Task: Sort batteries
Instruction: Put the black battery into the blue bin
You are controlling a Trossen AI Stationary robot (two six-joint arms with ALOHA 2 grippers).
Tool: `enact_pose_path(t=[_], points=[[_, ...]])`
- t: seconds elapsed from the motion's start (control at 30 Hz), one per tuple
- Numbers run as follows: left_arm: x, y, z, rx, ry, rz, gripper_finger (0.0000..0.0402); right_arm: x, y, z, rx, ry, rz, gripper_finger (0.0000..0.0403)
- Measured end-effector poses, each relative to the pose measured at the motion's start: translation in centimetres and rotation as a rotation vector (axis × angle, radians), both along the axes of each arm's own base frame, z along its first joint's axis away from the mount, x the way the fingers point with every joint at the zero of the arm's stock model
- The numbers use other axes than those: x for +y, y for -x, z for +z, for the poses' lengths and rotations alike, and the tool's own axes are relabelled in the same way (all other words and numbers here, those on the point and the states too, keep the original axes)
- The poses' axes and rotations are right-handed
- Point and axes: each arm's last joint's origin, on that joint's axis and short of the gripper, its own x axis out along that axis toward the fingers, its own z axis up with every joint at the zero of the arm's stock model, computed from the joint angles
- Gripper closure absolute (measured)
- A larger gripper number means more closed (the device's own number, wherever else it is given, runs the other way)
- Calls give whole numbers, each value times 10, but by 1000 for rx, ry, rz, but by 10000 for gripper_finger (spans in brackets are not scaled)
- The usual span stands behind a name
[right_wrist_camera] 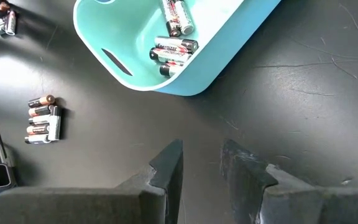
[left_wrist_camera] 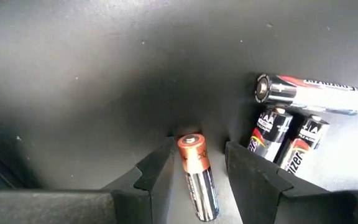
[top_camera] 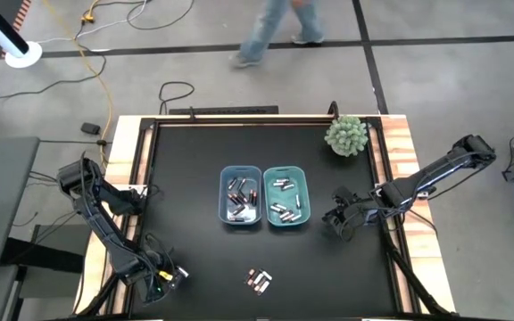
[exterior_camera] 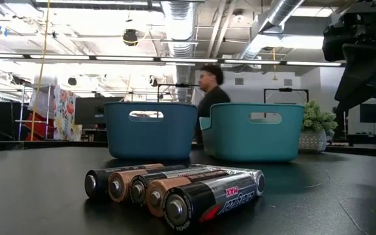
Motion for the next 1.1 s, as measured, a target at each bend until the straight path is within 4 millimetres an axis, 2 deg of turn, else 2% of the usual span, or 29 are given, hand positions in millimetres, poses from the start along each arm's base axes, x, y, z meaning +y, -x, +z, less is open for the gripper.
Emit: enact_pose_path(t=[0.27,0.7,1.1], points=[[-1,0,0,3,17,-2,268,0,0,0,0,0,0,276],[3,2,-4,9,-2,-31,363,0,0,0,1,3,3,276],[3,2,-4,10,-2,-27,359,0,0,0,1,17,20,276]])
